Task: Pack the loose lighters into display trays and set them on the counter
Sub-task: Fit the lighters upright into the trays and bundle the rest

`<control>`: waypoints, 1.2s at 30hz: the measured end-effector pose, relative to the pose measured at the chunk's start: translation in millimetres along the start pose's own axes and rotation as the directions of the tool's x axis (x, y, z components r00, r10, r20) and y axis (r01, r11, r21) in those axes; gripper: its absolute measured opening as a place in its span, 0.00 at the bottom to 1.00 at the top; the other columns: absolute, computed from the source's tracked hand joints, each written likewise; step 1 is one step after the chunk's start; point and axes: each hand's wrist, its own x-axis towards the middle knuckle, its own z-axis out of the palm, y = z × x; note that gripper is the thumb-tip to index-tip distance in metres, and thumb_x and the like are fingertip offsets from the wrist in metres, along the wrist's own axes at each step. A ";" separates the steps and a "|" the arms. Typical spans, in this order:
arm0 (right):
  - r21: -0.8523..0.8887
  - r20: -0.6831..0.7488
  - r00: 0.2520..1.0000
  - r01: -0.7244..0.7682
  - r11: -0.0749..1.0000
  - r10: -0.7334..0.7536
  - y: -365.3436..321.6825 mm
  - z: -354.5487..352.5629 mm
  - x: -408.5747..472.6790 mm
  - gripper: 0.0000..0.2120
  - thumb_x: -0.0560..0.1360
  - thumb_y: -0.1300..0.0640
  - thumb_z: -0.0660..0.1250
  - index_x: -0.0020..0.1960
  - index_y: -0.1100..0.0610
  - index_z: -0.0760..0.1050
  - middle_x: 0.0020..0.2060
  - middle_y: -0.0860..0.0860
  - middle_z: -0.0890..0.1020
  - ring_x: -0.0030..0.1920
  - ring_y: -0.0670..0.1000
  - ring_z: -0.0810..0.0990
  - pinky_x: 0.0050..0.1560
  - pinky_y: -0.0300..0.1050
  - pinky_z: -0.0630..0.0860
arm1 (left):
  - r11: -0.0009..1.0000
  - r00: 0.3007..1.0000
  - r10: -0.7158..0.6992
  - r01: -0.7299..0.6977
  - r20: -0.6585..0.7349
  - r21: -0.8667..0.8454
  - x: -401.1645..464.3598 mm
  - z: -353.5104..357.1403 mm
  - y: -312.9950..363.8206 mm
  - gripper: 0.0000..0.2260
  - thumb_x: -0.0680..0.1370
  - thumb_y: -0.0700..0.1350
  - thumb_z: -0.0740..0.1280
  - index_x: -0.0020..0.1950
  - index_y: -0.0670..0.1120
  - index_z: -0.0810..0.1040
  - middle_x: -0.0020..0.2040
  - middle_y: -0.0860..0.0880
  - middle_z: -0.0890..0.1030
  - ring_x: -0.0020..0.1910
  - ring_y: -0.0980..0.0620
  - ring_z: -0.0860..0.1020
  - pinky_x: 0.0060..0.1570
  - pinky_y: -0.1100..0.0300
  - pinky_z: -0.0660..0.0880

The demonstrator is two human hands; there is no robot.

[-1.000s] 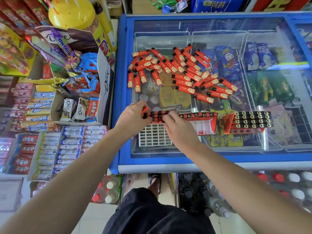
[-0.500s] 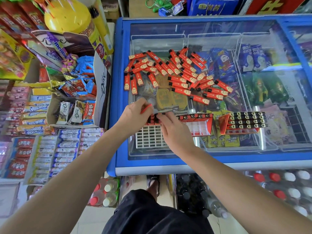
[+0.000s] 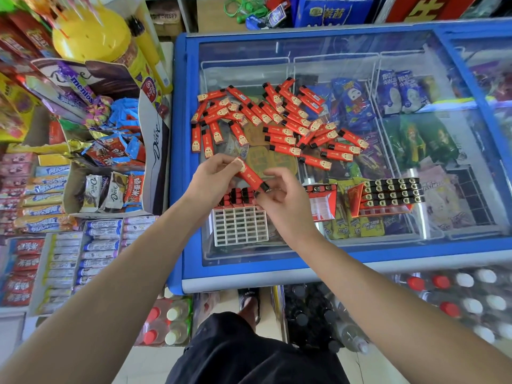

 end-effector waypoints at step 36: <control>-0.690 0.377 0.825 0.553 0.468 -0.420 58.5 -19.9 19.8 0.07 0.78 0.67 0.68 0.55 0.62 0.77 0.49 0.54 0.79 0.31 0.53 0.77 0.27 0.49 0.78 | 0.786 0.988 0.061 -0.135 0.142 0.604 7.1 0.4 -33.9 0.10 0.77 0.51 0.72 0.58 0.56 0.79 0.55 0.53 0.79 0.56 0.49 0.77 0.63 0.42 0.73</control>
